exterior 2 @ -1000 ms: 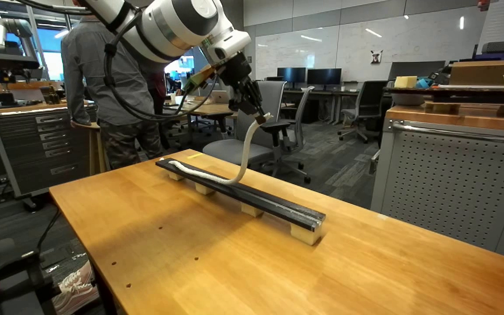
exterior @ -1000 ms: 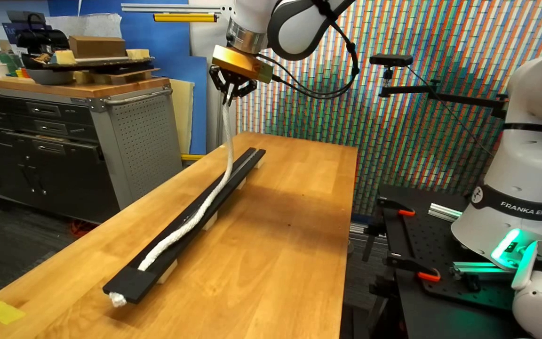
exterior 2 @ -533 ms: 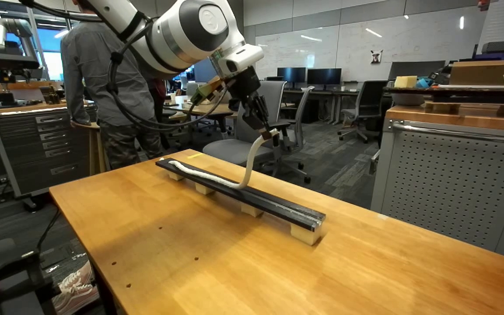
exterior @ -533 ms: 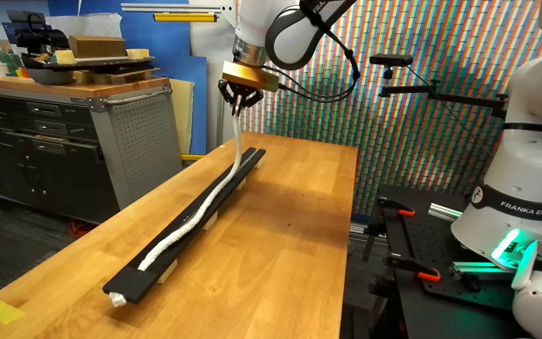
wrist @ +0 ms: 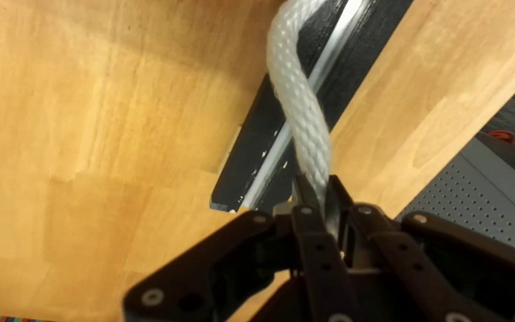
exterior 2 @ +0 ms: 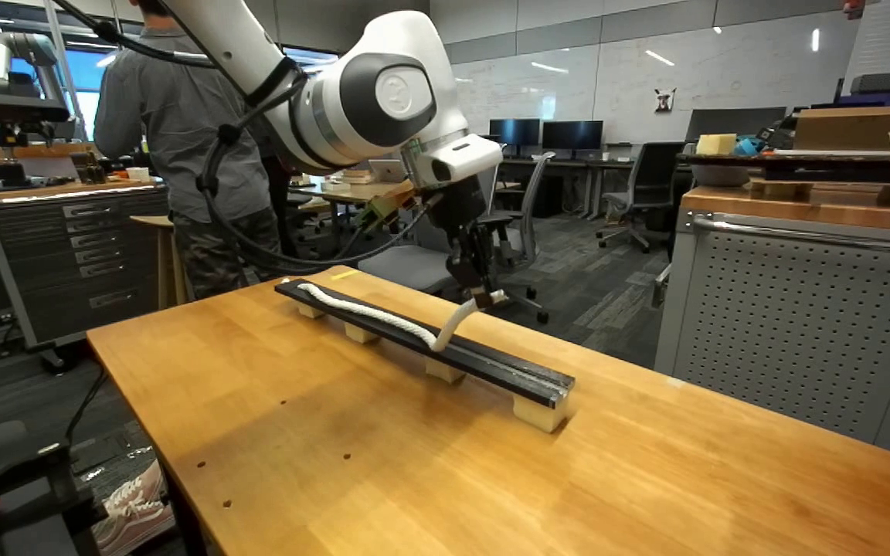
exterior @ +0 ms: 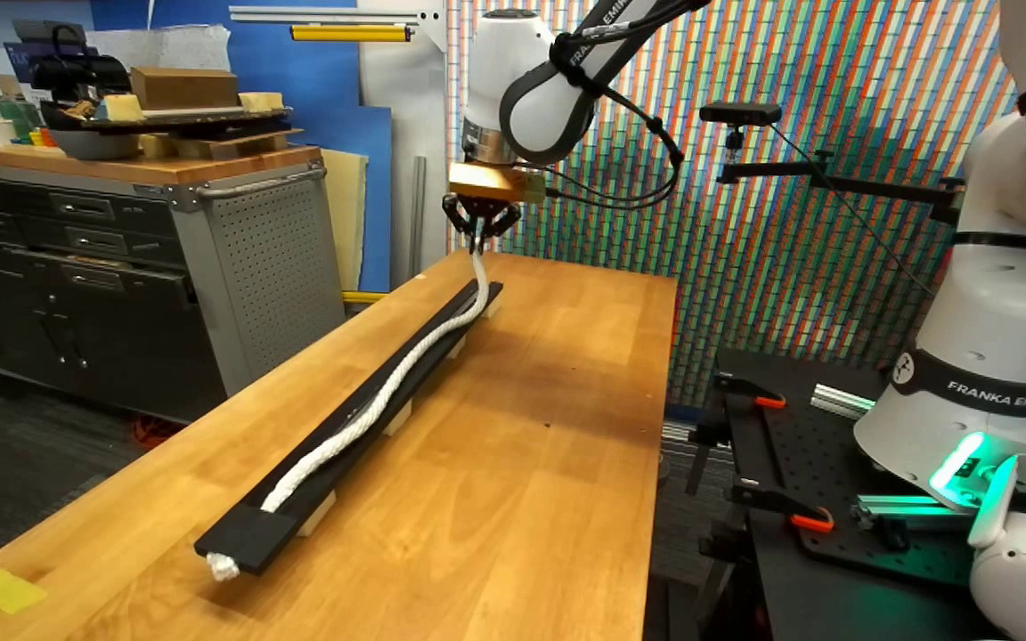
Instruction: Pick up the white rope and put it in between the black object.
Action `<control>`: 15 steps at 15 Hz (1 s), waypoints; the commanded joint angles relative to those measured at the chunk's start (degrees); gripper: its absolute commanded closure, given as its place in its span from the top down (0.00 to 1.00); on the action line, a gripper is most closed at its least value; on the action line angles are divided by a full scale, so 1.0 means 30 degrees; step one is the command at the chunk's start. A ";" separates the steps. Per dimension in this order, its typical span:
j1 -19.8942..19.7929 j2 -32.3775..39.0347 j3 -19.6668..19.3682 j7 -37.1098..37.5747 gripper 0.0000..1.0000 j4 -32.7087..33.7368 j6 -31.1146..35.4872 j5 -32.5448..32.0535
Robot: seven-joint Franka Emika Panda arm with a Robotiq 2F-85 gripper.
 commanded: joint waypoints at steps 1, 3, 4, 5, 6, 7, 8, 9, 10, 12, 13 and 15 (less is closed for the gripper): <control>-0.0350 0.1503 -0.0065 -0.2019 0.03 0.1398 -0.0517 0.1844; -0.0337 0.2149 -0.0307 -0.2317 0.03 0.2011 -0.0565 0.2428; -0.0302 0.2429 -0.0460 -0.2344 0.03 0.2357 -0.0537 0.2652; -0.0018 0.2717 -0.0960 -0.1849 0.03 0.2757 -0.0464 0.2451; 0.0112 0.2965 -0.1304 -0.1594 0.03 0.3113 -0.0375 0.2365; -0.0086 0.3115 -0.1256 -0.1817 0.03 0.3426 -0.0551 0.2678; -0.0139 0.3311 -0.1394 -0.1829 0.03 0.3739 -0.0625 0.2794; -0.0199 0.3534 -0.1516 -0.1827 0.03 0.4022 -0.0697 0.2927; -0.0227 0.3709 -0.1618 -0.1837 0.03 0.4267 -0.0786 0.3016; -0.0230 0.4128 -0.1793 -0.1787 0.03 0.4747 -0.1029 0.3147; -0.0249 0.4310 -0.1755 -0.1856 0.03 0.4894 -0.1221 0.3283; -0.0484 0.4720 -0.1298 -0.2386 0.03 0.5166 -0.1886 0.3776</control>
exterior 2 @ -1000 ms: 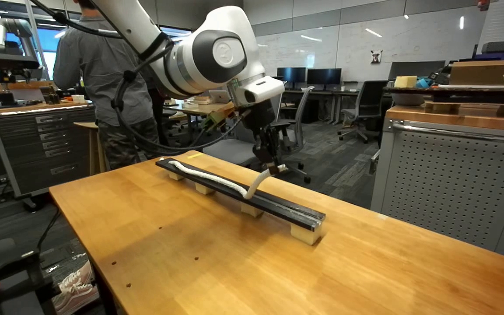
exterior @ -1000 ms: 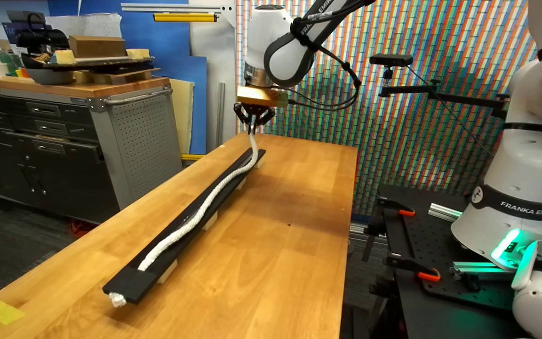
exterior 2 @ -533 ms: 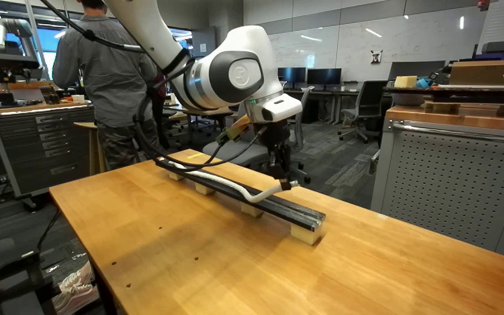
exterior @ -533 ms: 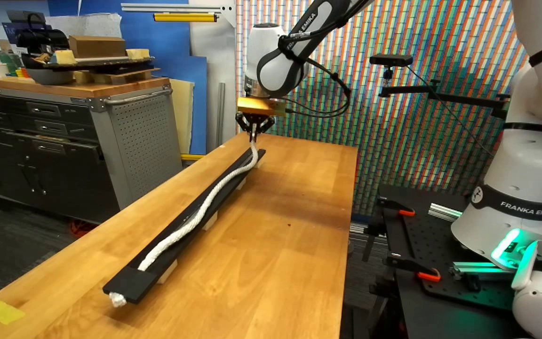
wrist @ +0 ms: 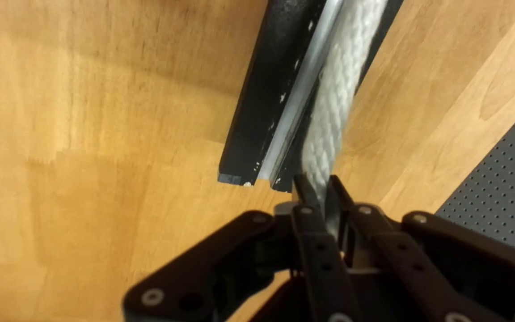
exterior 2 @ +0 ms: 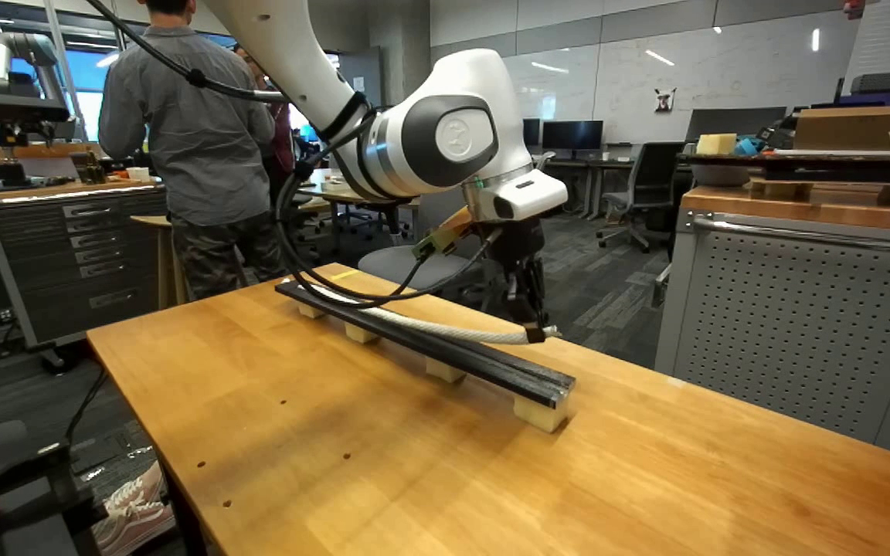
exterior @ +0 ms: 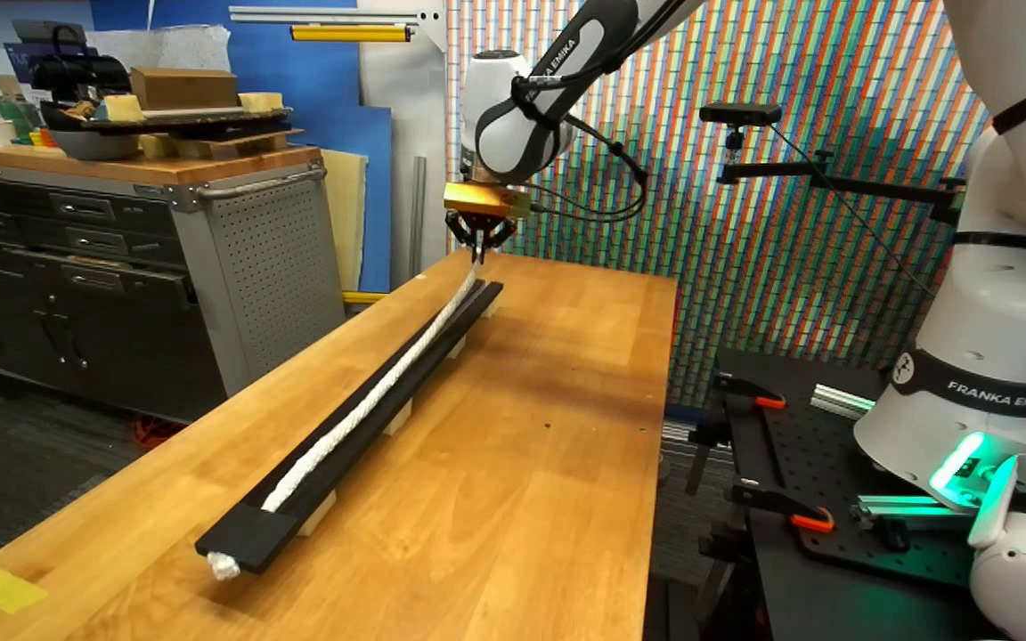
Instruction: Pick up the white rope and put it in between the black object.
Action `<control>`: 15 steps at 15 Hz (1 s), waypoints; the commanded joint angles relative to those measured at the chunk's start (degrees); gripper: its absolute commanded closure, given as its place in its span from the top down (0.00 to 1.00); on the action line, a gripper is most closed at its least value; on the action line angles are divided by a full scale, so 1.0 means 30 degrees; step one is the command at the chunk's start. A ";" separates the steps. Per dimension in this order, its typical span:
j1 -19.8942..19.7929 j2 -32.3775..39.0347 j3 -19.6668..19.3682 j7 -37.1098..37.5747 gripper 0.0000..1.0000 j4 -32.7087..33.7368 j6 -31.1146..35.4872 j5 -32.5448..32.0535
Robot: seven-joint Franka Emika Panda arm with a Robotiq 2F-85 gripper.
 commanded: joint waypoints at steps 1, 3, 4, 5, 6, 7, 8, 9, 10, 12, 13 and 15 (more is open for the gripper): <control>-0.0142 0.1125 0.0257 -0.0842 0.03 0.1338 -0.1267 0.0977; -0.0088 0.1732 0.0323 -0.0828 0.03 0.1714 -0.1781 0.1120; -0.0063 0.2019 0.0313 -0.0772 0.03 0.1914 -0.1951 0.1194; -0.0057 0.2296 0.0298 -0.0702 0.03 0.2120 -0.2121 0.1253; -0.0031 0.2581 0.0187 -0.0541 0.03 0.2362 -0.2245 0.1268; -0.0027 0.2802 0.0109 -0.0469 0.03 0.2588 -0.2384 0.1281; -0.0072 0.2977 -0.0004 -0.0360 0.03 0.2901 -0.2518 0.1315; -0.0148 0.2992 -0.0041 -0.0328 0.03 0.3075 -0.2719 0.1392; -0.0252 0.3003 -0.0051 -0.0317 0.03 0.3224 -0.2904 0.1516; -0.0552 0.3135 -0.0044 -0.0282 0.03 0.3555 -0.3097 0.1850; -0.0691 0.3227 -0.0058 -0.0188 0.03 0.3734 -0.3159 0.2111; -0.1087 0.3370 0.0008 -0.0143 0.03 0.4015 -0.3294 0.2768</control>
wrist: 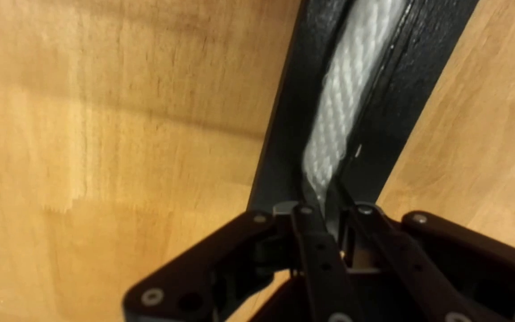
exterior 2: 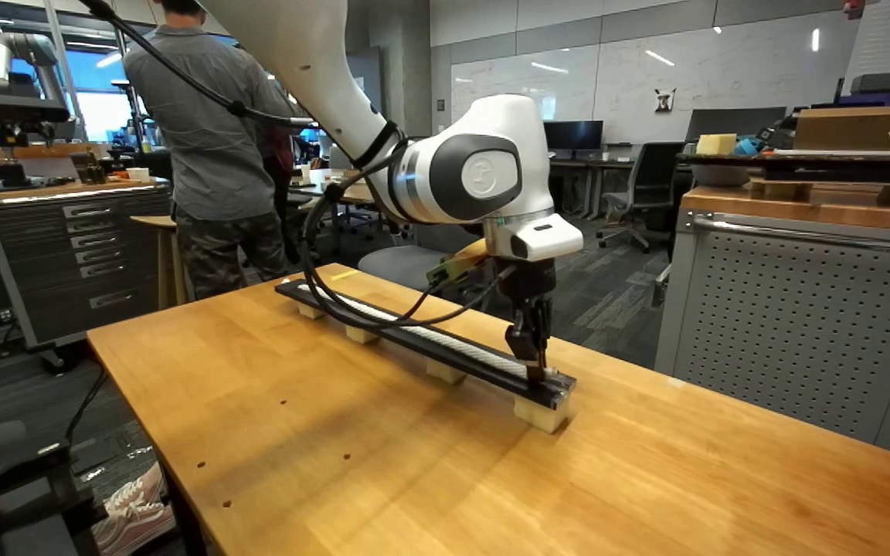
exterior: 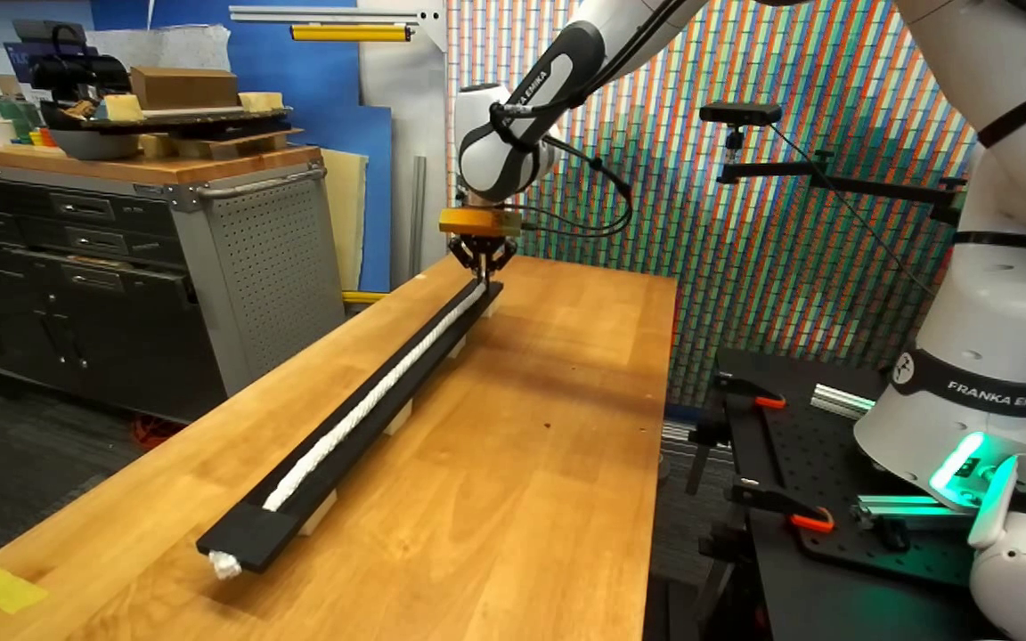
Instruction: Pick up the white rope and put it in between the black object.
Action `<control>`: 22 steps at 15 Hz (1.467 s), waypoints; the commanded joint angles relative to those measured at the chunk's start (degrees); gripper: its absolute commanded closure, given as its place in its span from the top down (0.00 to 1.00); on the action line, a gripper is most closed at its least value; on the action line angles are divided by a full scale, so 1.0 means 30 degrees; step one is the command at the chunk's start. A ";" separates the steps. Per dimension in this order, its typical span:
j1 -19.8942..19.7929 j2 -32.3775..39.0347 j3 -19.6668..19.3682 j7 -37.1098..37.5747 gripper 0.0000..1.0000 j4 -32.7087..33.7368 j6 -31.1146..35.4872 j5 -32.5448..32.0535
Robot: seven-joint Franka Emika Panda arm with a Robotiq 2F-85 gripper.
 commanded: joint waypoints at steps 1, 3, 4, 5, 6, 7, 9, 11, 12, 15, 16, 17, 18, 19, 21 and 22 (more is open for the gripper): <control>-0.0712 0.0811 -0.0032 0.0050 0.03 0.1465 -0.0699 0.1272; -0.0845 0.0924 -0.0066 0.0117 0.03 0.1665 -0.0837 0.1687; -0.0895 0.0999 -0.0062 0.0142 0.03 0.1807 -0.0914 0.1840; -0.0897 0.1053 -0.0068 0.0146 0.03 0.1879 -0.0938 0.1905; -0.0907 0.1112 -0.0056 0.0127 0.03 0.1973 -0.0992 0.1956; -0.0927 0.1164 -0.0011 0.0087 0.03 0.2058 -0.1041 0.2047; -0.0879 0.1212 -0.0047 0.0113 0.03 0.2144 -0.0929 0.2079; -0.0888 0.1158 -0.0048 0.0122 0.18 0.2133 -0.0932 0.2110; -0.0931 0.1119 -0.0022 0.0096 0.31 0.2118 -0.0917 0.2164; -0.1064 0.1011 -0.0012 0.0046 0.52 0.2064 -0.0855 0.2211; -0.1123 0.0975 0.0004 0.0028 0.64 0.2058 -0.0846 0.2233; -0.1167 0.0884 0.0015 0.0008 0.70 0.1999 -0.0792 0.2247; -0.1217 0.0837 0.0037 -0.0015 0.74 0.1986 -0.0771 0.2271; -0.1252 0.0690 0.0089 -0.0096 0.81 0.1876 -0.0729 0.2296; -0.1180 0.0220 0.0240 -0.0353 0.95 0.1468 -0.0587 0.2283; -0.1190 -0.0149 0.0519 -0.0772 1.00 0.1199 -0.0713 0.2344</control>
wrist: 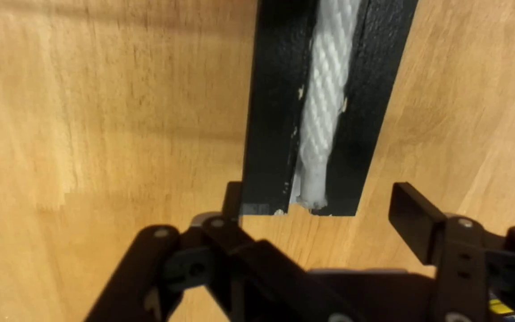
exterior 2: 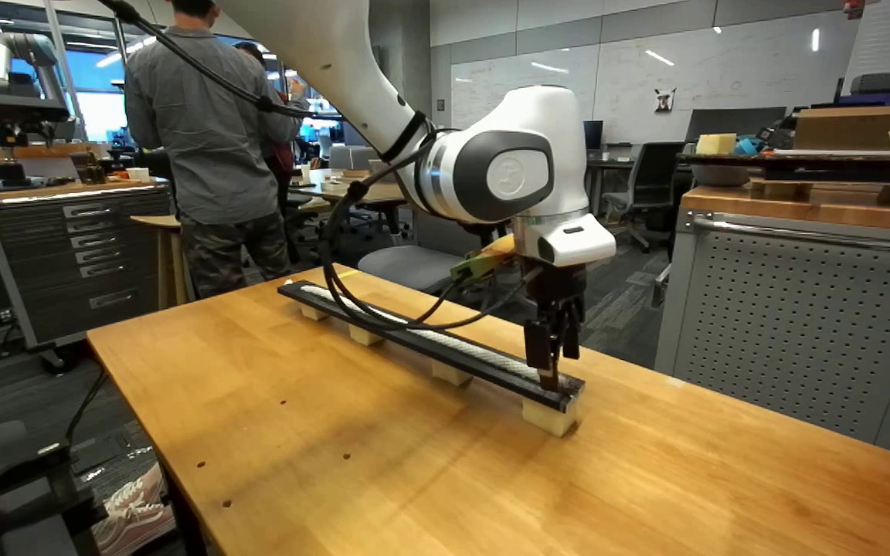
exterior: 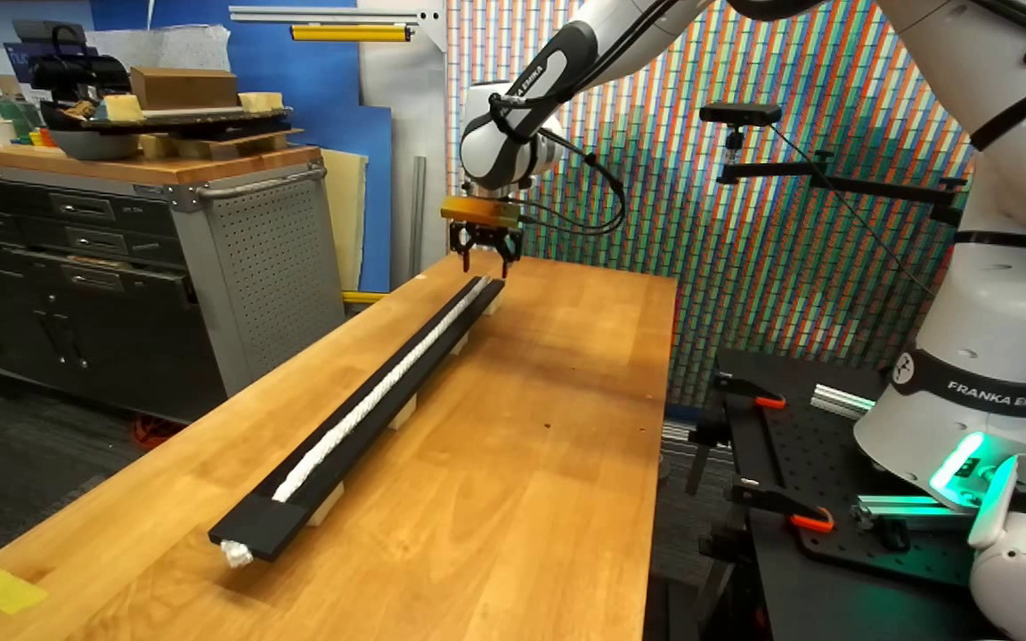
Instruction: Pick up the white rope and put it in between the black object.
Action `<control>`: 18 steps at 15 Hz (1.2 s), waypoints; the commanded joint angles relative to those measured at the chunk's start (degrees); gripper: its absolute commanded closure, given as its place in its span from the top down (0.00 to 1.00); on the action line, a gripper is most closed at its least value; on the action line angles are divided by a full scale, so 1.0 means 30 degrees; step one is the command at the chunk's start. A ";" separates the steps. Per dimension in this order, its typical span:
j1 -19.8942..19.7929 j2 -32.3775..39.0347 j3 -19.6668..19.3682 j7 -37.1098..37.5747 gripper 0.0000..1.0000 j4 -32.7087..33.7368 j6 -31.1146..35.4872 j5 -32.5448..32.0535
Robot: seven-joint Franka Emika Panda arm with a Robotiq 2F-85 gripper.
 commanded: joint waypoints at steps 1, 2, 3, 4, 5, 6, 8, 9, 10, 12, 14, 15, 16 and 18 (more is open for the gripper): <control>0.0105 -0.1188 0.0580 -0.1127 1.00 -0.0553 -0.0223 0.0399; 0.0282 -0.1592 0.0719 -0.1429 1.00 -0.0863 -0.0160 0.0306; 0.0550 -0.2215 0.0847 -0.1849 1.00 -0.1374 -0.0072 0.0123; 0.0774 -0.2760 0.0957 -0.2227 1.00 -0.1754 -0.0077 0.0012; 0.1067 -0.3482 0.1043 -0.2715 1.00 -0.2276 -0.0089 -0.0165; 0.1386 -0.4151 0.1088 -0.3115 1.00 -0.2750 -0.0154 -0.0334; 0.2003 -0.5538 0.1162 -0.4016 1.00 -0.3724 -0.0558 -0.0771; 0.2307 -0.6261 0.1207 -0.4497 1.00 -0.4298 -0.0875 -0.1081; 0.2602 -0.6947 0.1225 -0.4978 1.00 -0.4847 -0.1369 -0.1571; 0.3068 -0.8195 0.1325 -0.5801 1.00 -0.5874 -0.2422 -0.2484; 0.3344 -0.9361 0.1552 -0.6773 1.00 -0.6909 -0.3318 -0.3332; 0.3326 -0.9923 0.1816 -0.7525 1.00 -0.7472 -0.3642 -0.3395; 0.3317 -1.0474 0.2032 -0.8216 1.00 -0.8032 -0.3967 -0.3479; 0.3325 -1.1525 0.2380 -0.9504 1.00 -0.9196 -0.4269 -0.3808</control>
